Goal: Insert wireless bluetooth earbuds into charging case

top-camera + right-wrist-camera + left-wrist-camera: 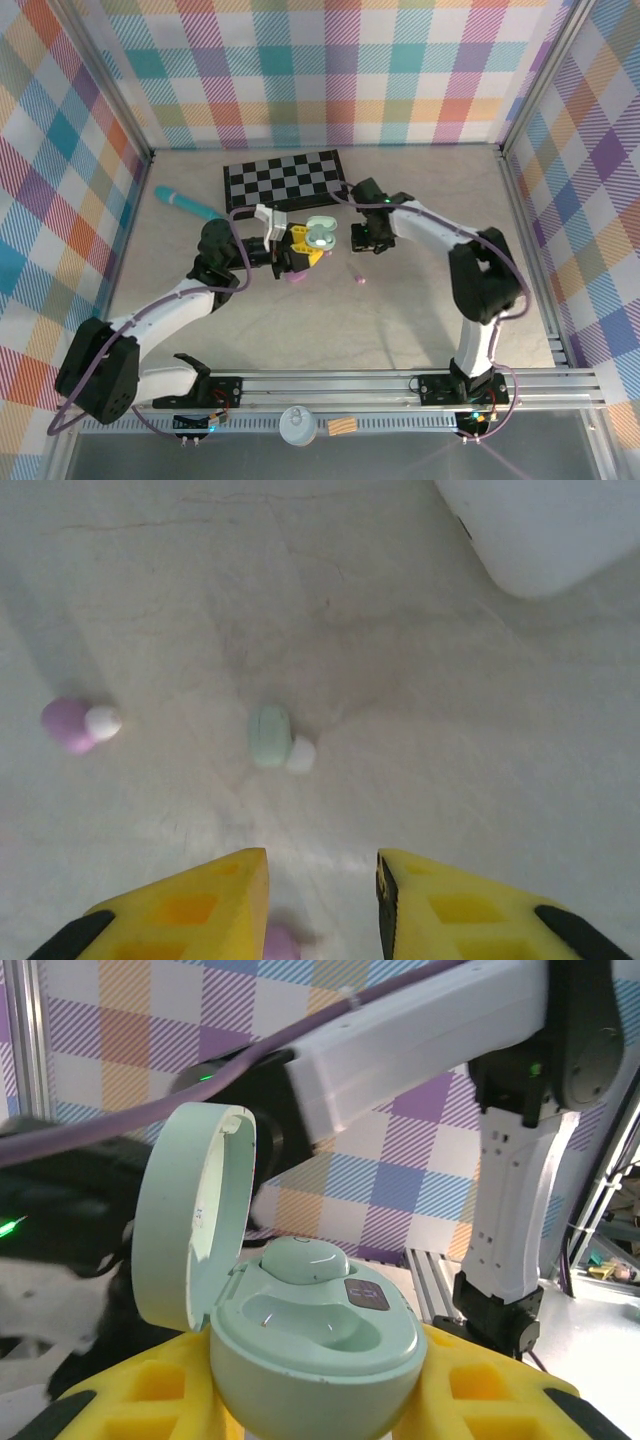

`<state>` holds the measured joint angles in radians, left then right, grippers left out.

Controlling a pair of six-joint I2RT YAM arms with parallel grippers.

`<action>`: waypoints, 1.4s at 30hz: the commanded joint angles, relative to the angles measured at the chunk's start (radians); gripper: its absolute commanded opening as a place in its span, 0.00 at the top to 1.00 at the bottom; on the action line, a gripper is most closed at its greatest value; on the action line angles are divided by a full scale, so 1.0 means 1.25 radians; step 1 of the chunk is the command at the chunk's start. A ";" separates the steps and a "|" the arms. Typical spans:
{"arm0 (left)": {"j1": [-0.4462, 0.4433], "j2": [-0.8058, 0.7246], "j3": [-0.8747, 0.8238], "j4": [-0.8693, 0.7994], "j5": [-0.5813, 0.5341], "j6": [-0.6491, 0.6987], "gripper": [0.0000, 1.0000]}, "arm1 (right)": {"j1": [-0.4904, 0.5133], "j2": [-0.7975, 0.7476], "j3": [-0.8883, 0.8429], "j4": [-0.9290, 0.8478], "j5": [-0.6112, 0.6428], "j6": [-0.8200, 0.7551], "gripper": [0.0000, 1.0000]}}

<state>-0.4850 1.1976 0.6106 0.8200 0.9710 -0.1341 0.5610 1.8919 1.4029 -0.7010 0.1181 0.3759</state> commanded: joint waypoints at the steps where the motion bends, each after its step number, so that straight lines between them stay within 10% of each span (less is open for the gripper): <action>1: 0.008 -0.062 -0.024 -0.026 -0.009 0.035 0.66 | 0.022 0.072 0.079 -0.071 0.082 -0.009 0.67; 42: 0.008 -0.190 -0.037 -0.215 -0.050 0.110 0.65 | 0.151 0.341 0.356 -0.279 0.353 -0.067 0.74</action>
<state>-0.4850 0.9600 0.5644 0.5434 0.9031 -0.0097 0.7414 2.2822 1.8156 -1.0130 0.5144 0.3126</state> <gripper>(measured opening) 0.350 0.259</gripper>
